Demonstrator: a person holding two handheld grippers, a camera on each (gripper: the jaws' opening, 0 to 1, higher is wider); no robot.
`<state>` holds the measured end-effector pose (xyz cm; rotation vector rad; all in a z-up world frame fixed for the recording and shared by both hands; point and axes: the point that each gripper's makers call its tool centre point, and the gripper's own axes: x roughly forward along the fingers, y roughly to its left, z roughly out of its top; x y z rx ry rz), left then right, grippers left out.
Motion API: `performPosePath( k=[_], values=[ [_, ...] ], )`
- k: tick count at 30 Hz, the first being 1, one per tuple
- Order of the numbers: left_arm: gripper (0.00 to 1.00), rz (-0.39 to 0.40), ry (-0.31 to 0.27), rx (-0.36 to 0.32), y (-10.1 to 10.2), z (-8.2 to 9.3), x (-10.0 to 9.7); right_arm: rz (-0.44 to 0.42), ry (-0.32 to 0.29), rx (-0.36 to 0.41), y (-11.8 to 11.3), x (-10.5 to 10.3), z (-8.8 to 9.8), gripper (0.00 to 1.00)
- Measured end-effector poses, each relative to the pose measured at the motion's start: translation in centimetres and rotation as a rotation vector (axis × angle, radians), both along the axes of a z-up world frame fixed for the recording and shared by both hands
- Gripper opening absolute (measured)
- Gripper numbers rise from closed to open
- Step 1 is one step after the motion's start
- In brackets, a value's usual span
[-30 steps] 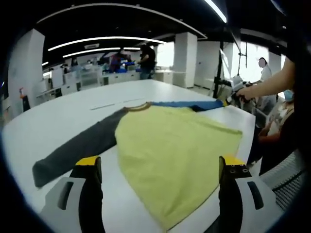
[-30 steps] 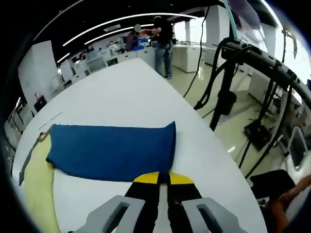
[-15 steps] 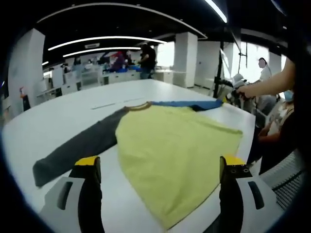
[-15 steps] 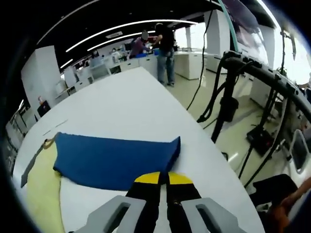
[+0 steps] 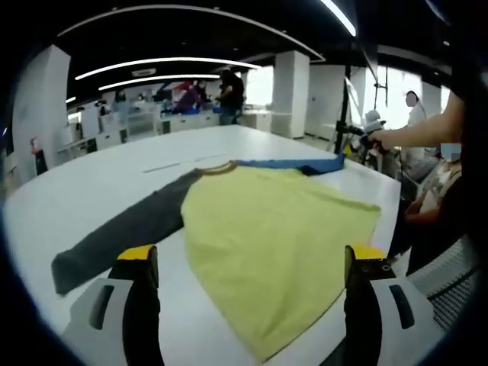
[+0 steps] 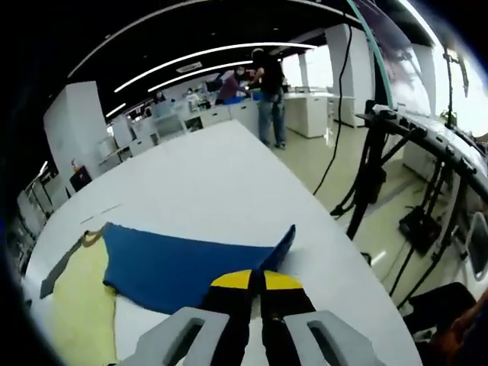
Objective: Fold the garment on the visible template until the final outline fits inside the template.
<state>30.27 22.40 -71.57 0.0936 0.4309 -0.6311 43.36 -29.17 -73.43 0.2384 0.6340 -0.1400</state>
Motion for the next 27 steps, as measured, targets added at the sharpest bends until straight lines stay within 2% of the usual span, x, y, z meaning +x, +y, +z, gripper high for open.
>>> performPosePath(
  k=[16,20,27],
  values=[
    [0.99,0.0,-0.014,-0.013,-0.1,0.4,0.0,0.072,-0.103,0.067,4.0,2.3,2.3,0.0],
    [0.99,0.001,-0.017,-0.013,-0.1,0.4,0.0,0.076,-0.118,0.086,3.2,3.4,2.0,0.0],
    [0.99,-0.002,-0.027,-0.017,-0.2,0.5,0.1,0.082,-0.156,0.128,5.3,4.2,2.7,0.0]
  ],
)
